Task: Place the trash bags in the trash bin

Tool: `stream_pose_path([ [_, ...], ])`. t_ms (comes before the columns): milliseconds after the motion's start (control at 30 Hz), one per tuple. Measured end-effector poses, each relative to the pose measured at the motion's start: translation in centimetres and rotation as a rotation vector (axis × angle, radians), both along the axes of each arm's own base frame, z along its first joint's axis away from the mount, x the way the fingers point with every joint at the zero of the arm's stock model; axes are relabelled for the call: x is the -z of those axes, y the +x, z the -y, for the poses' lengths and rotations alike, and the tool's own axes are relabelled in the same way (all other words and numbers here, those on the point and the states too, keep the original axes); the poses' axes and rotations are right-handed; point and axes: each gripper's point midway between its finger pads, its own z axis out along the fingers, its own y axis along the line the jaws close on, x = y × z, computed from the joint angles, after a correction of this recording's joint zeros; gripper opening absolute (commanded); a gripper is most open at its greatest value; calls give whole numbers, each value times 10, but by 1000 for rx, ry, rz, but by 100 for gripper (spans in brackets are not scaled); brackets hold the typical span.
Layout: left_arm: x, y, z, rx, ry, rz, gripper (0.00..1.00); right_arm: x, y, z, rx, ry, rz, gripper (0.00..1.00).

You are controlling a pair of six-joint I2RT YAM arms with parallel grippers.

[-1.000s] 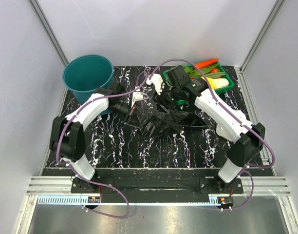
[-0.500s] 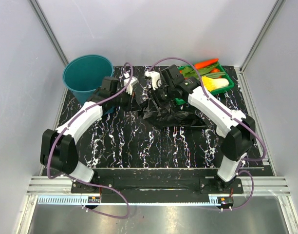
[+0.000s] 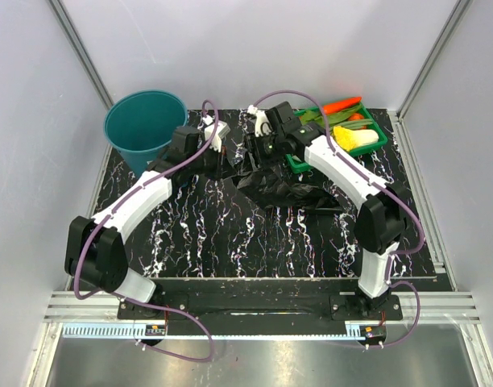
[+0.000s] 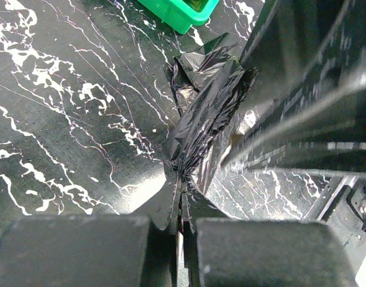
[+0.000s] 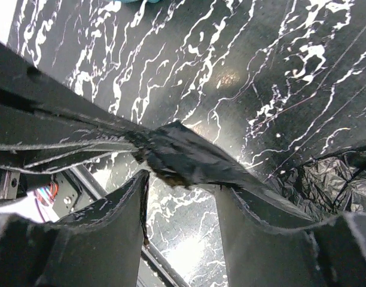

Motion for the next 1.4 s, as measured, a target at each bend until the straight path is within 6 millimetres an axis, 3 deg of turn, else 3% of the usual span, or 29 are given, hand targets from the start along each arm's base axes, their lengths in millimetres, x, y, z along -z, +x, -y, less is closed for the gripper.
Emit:
stream_pose_path([
  [267,4,-3,3,-1,12,-3,0,-13,31,16,102,68,-16,55],
  [667,5,-8,12,11,23,5,0,-11,24,2,81,145,-97,54],
  [767,6,-8,13,14,24,3,0,-11,22,-1,74,159,-108,47],
  [900,8,-8,13,15,26,-2,0,-10,20,-4,64,178,-121,31],
  [1133,8,-8,13,16,25,-1,0,-8,15,-7,43,200,-145,22],
  [1300,7,-8,14,20,22,0,0,-7,13,-8,33,205,-151,5],
  [1400,7,-8,15,22,19,3,0,-7,12,-8,28,207,-150,0],
])
